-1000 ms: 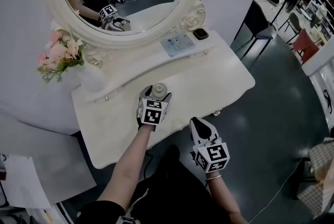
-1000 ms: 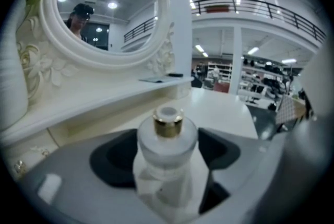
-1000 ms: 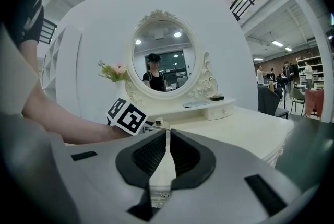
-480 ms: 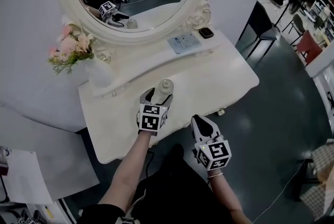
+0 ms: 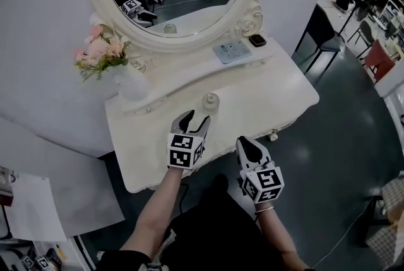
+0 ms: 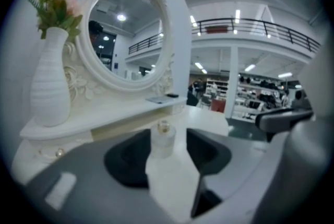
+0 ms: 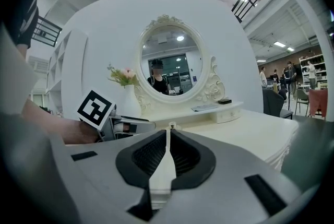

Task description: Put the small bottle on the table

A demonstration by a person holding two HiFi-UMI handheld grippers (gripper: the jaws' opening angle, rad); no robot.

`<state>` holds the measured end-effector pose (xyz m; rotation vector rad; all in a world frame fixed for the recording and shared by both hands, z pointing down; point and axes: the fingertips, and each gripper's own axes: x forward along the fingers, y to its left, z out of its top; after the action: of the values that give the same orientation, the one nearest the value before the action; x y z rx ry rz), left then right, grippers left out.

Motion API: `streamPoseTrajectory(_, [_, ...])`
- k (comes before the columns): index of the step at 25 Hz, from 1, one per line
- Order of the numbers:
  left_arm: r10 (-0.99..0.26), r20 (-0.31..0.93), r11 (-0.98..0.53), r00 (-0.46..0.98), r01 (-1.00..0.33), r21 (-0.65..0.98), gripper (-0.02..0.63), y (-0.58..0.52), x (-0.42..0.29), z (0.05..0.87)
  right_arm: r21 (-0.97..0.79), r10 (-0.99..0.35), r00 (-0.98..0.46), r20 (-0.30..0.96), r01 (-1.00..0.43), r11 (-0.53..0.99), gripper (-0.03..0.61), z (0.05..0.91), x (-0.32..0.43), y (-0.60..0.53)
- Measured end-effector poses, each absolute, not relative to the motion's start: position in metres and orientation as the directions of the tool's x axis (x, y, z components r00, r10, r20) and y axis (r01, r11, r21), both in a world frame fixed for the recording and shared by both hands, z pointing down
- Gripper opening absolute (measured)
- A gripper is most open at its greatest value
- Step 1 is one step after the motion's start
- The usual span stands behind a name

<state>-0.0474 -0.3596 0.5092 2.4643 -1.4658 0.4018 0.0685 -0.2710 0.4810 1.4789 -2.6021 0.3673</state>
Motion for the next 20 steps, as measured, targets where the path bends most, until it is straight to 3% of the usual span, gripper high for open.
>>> streamPoseTrajectory(20, [-0.835,0.289,-0.461,0.468,-0.882,0.095,0.070,-0.284,-0.079,0.485,-0.122,-0.842,-0.506,0.189,-0.863,0.491,0.006,0.468,0.056,-0.250])
